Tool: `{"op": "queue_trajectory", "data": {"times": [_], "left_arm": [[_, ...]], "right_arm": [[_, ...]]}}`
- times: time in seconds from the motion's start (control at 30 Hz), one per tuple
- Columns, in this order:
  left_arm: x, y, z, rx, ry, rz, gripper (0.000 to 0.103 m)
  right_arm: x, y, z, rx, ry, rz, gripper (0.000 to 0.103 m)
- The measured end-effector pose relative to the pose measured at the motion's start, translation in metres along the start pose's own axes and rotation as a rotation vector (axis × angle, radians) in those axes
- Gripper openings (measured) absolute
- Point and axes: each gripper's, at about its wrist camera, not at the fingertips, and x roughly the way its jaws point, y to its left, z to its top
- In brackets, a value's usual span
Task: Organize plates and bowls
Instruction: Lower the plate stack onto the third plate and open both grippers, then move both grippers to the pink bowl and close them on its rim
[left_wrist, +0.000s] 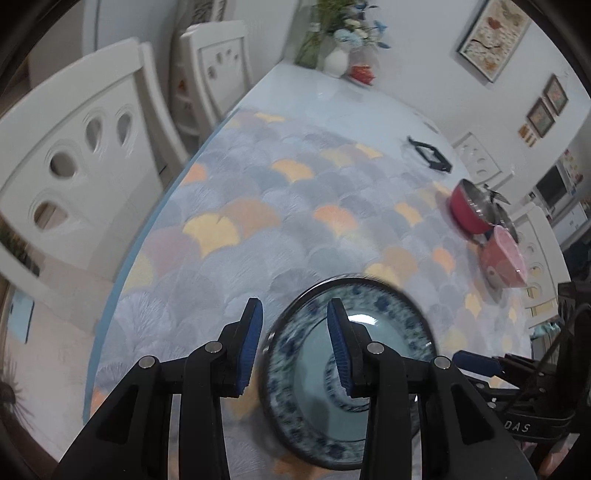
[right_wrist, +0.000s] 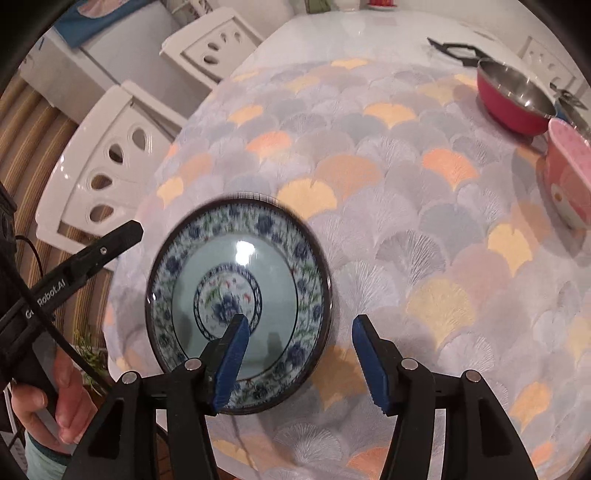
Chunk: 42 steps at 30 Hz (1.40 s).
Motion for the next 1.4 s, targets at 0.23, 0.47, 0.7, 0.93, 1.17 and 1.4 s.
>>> {"op": "queue_trajectory", "data": {"times": [0.23, 0.47, 0.7, 0.93, 1.17, 1.4], "left_arm": [[-0.019, -0.043, 0.045, 0.106, -0.084, -0.066, 0.033], [-0.034, -0.097, 0.088, 0.234, -0.161, -0.148, 0.034], [-0.011, -0.171, 0.109, 0.340, -0.151, -0.294, 0.071], [0.042, -0.255, 0.102, 0.382, -0.027, -0.355, 0.071], [0.098, -0.303, 0.080, 0.318, 0.099, -0.293, 0.067], [0.166, -0.302, 0.056, 0.118, 0.243, -0.227, 0.059]], "right_arm": [[-0.044, -0.014, 0.024, 0.013, -0.093, -0.029, 0.057], [-0.120, -0.061, 0.060, -0.054, -0.291, -0.268, 0.059], [-0.176, -0.135, 0.051, 0.144, -0.373, -0.351, 0.084], [-0.197, -0.217, 0.038, 0.299, -0.352, -0.361, 0.084], [-0.169, -0.291, 0.045, 0.373, -0.296, -0.240, 0.084], [-0.094, -0.328, 0.064, 0.344, -0.129, -0.111, 0.080]]}}
